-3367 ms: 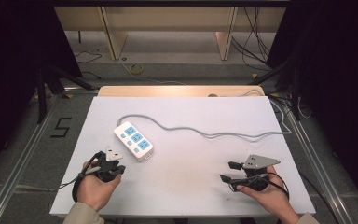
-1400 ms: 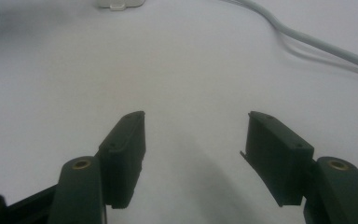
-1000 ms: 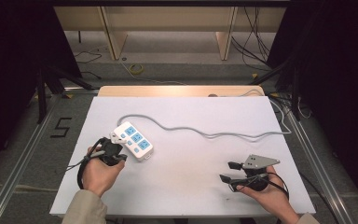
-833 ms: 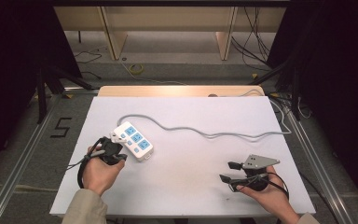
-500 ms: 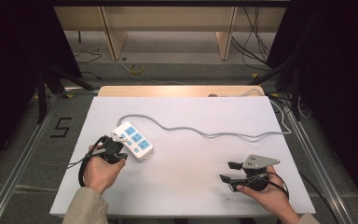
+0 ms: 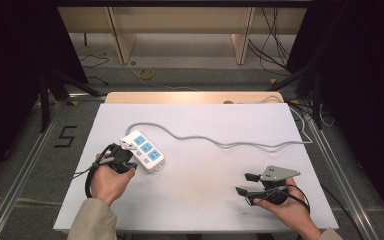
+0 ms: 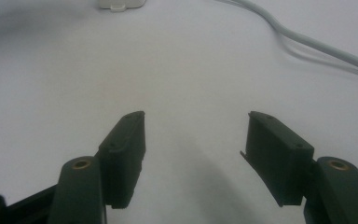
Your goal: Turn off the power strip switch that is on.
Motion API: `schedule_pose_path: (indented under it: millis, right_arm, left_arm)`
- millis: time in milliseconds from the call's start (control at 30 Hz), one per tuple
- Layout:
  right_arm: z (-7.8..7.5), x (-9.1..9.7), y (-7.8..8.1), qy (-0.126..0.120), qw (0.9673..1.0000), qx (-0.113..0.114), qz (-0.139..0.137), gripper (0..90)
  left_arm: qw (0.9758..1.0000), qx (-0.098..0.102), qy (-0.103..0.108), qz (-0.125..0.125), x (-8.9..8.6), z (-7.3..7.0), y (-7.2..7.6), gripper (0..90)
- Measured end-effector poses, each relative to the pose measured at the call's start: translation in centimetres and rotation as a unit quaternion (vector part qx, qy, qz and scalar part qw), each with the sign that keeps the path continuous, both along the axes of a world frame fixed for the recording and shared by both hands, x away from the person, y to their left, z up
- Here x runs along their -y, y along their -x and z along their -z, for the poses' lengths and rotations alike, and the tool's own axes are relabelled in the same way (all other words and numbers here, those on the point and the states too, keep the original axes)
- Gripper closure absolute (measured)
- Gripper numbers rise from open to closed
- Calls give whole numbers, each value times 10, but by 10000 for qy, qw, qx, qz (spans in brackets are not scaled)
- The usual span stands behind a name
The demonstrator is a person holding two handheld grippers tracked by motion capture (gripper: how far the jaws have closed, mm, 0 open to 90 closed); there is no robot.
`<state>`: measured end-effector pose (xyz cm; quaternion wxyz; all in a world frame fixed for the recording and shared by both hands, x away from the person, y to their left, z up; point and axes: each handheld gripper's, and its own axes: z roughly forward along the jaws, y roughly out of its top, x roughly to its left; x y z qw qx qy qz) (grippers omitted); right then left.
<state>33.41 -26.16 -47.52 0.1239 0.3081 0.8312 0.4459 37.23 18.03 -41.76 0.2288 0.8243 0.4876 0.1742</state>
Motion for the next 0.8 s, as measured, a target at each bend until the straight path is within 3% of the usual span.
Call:
schedule_pose_path:
  millis: [800]
  right_arm:
    - [0,0,0,9,10000,-4,1,386]
  left_arm:
    - [10000,-13,-48,45,3,-1,-10,899]
